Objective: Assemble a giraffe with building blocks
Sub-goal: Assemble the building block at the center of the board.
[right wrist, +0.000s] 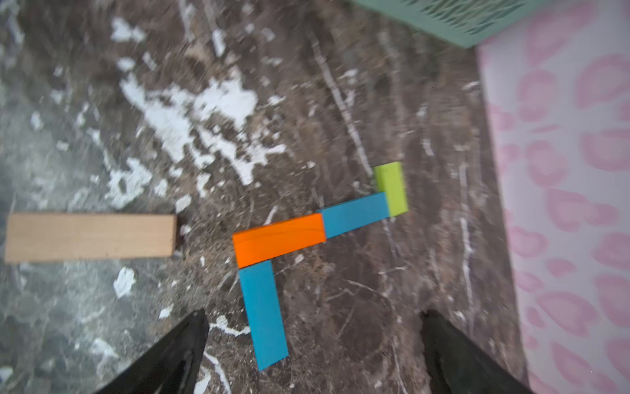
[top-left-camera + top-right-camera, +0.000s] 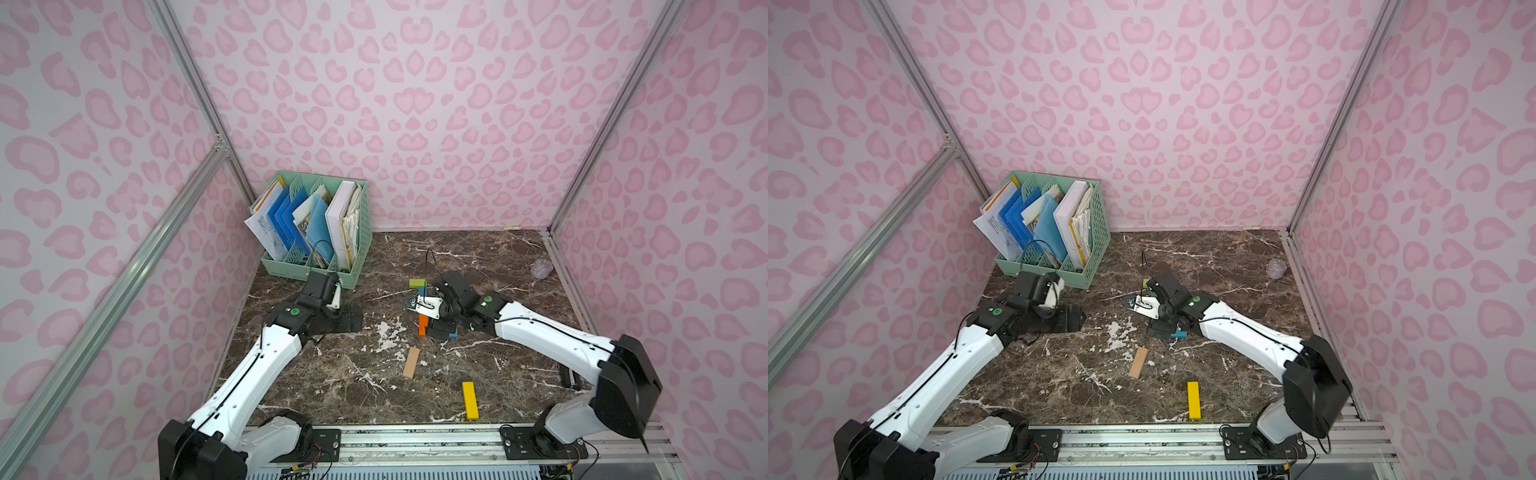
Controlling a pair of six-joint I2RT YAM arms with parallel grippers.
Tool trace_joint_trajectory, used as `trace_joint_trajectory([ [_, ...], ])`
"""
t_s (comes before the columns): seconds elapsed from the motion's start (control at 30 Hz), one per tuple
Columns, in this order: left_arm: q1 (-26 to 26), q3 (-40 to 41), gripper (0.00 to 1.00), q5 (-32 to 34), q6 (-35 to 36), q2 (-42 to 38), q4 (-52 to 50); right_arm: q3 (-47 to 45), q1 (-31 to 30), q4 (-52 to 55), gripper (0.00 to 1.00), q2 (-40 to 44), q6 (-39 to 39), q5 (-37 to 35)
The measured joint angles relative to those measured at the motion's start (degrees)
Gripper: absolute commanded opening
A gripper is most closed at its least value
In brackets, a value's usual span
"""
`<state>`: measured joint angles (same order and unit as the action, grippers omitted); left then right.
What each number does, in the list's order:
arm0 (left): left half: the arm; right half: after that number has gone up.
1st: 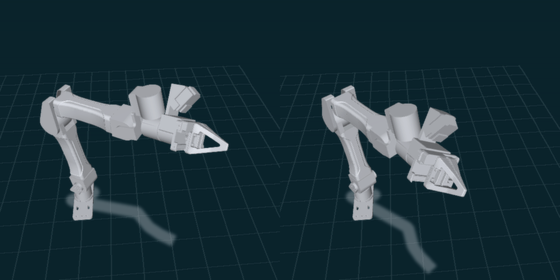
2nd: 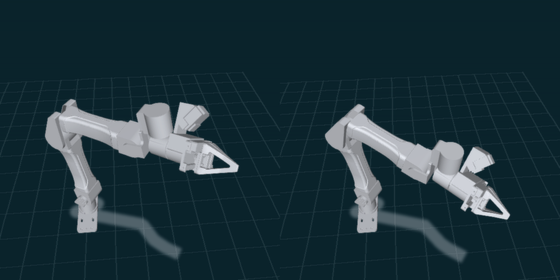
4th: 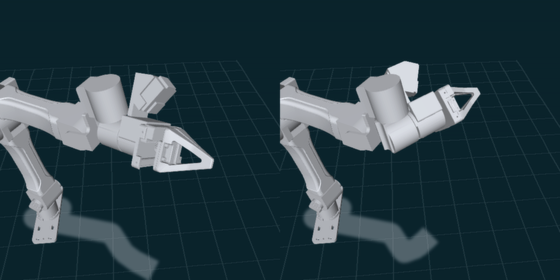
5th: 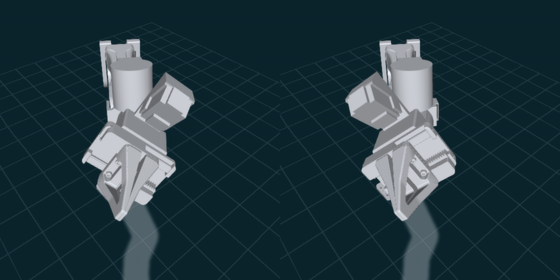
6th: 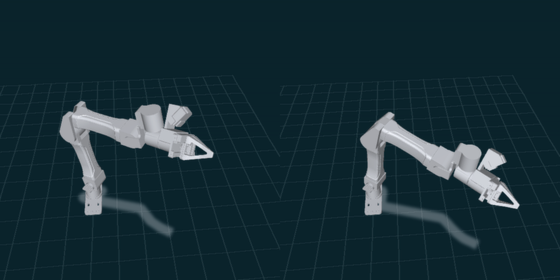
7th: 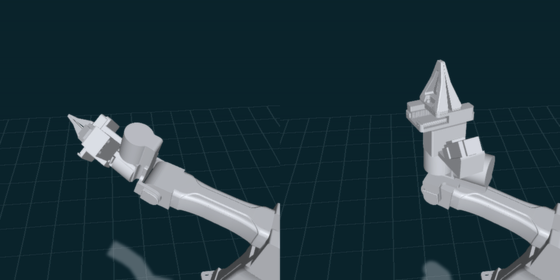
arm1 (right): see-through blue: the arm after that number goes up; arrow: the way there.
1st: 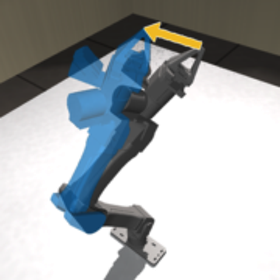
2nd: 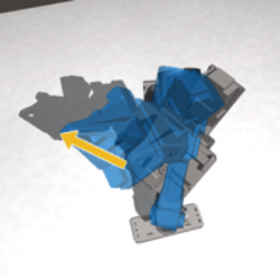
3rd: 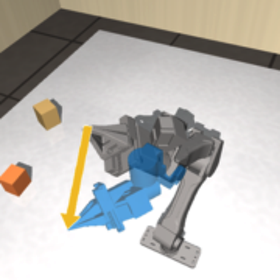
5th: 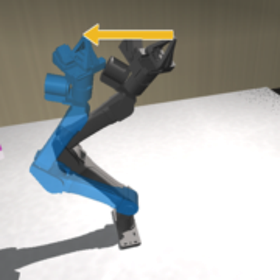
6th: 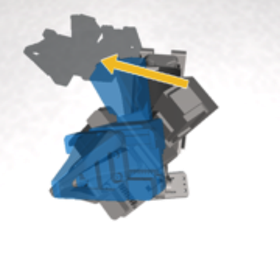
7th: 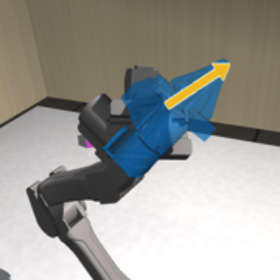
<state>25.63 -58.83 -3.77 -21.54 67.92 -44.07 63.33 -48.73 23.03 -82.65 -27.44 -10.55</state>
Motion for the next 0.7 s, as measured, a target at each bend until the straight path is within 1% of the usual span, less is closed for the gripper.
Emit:
trace_joint_trajectory([
  [0.03,3.85,-1.68,0.94,0.07,0.9,2.54,-0.15,-1.05,-0.31,-1.18,1.0,2.4,5.66,-2.67],
  [0.1,9.35,-4.33,0.93,0.37,1.75,7.5,-1.2,-3.3,2.16,-2.75,1.0,6.25,15.69,-3.08],
  [0.2,15.45,-6.62,0.9,1.79,2.14,13.75,-3.23,-8.2,8.61,-4.83,1.0,10.56,29.88,3.13],
  [0.27,18.64,-7.26,0.9,2.49,1.81,16.35,-4.33,-11.32,10.38,-4.76,1.0,12.74,38.23,4.2],
  [0.33,20.72,-7.28,0.89,3.23,0.59,17.77,-4.85,-13.29,11.32,-5.22,1.0,14.75,43.41,4.59],
  [0.47,25.29,-7.23,0.88,5.2,-1.6,21.2,-5.07,-16.68,17.84,-8.52,1.0,17.53,51.25,3.69],
  [0.57,28.83,-7.28,0.88,6.12,-3.96,24.9,-4.55,-20.13,20.94,-11.67,1.0,18.12,54.49,4.35],
  [0.7,31.08,-6.99,0.85,7.19,-6.43,28.55,-2.01,-23.04,21.97,-14.78,1.0,17.0,55.93,6.58],
])
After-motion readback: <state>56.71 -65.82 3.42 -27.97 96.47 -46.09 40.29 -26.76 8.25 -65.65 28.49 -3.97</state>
